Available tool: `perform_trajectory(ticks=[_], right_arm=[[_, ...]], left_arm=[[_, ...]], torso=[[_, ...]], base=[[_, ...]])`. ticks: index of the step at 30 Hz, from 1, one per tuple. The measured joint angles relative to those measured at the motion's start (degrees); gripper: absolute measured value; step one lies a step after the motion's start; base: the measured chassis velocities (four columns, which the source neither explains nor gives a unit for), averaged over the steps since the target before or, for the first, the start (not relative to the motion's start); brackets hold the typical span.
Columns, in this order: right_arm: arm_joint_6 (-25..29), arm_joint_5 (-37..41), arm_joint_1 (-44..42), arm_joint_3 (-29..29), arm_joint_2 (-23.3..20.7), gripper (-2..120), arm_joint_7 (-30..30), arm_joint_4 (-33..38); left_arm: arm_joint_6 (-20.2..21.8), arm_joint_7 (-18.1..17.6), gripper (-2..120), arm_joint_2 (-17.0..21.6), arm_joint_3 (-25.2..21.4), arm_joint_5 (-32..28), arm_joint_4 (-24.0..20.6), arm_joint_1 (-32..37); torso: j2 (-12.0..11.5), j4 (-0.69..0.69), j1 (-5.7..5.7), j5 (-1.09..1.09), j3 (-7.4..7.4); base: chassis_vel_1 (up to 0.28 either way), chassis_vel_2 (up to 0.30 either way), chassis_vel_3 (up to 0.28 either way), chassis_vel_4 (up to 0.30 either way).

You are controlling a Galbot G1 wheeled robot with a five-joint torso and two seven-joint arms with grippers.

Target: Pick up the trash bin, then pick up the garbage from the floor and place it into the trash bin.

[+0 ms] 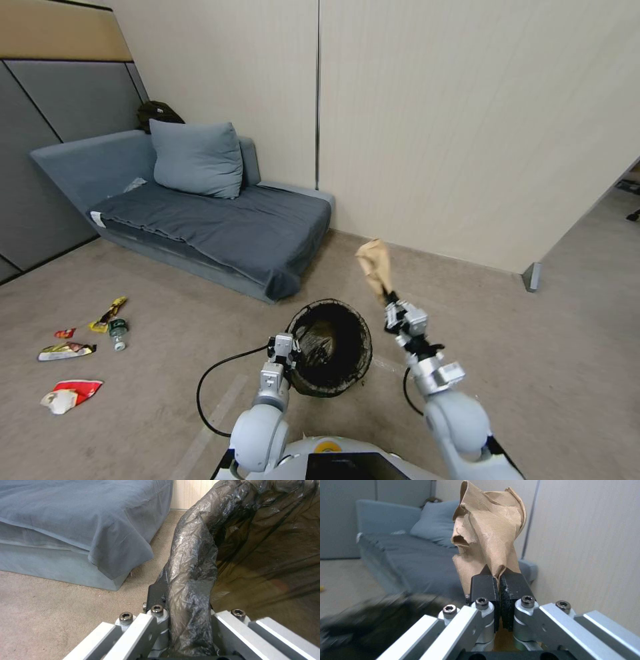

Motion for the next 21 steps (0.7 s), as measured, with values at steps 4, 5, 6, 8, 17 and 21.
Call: perform_trajectory(ticks=[4, 5, 6, 8, 17, 21], right_arm=[[1.5, -3.4, -1.9, -1.9, 0.1, 0, 0.0, -1.4], [2.1, -4.5, -2.5, -2.4, 0.1, 0, 0.0, -2.0], [2.4, -5.2, -2.9, -2.7, 0.3, 0, 0.0, -2.4], [2.8, -6.0, -3.1, -3.1, 0.4, 0, 0.0, -2.9], [4.9, -8.5, -3.5, -3.8, 1.7, 0, 0.3, -6.5], [5.8, -9.2, -3.5, -3.8, 2.3, 0, 0.4, -8.2]], left_arm=[[0.0, 0.0, 1, 0.1, -0.1, -0.3, -0.3, -0.1], [0.0, 0.0, 1, 0.1, -0.1, -0.3, -0.3, -0.2], [0.0, 0.0, 1, 0.1, -0.1, -0.4, -0.4, -0.2], [0.0, 0.0, 1, 0.1, -0.1, -0.4, -0.5, -0.2], [0.0, 0.1, 1, -0.2, -0.1, -0.4, -0.6, -0.2], [0.1, 0.2, 1, -0.4, 0.0, -0.3, -0.8, -0.3]], torso=[[0.0, 0.0, 0.0, 0.0, 0.0], [0.0, 0.0, 0.0, -0.01, 0.0], [0.0, 0.0, 0.0, 0.0, 0.0], [0.0, 0.0, 0.0, 0.0, 0.0], [0.0, 0.0, 0.0, 0.0, 0.0], [0.0, 0.0, 0.0, 0.0, 0.0]], base=[[0.0, 0.0, 0.0, 0.0], [0.0, 0.0, 0.0, 0.0], [0.0, 0.0, 0.0, 0.0], [0.0, 0.0, 0.0, 0.0], [0.0, 0.0, 0.0, 0.0], [0.0, 0.0, 0.0, 0.0]])
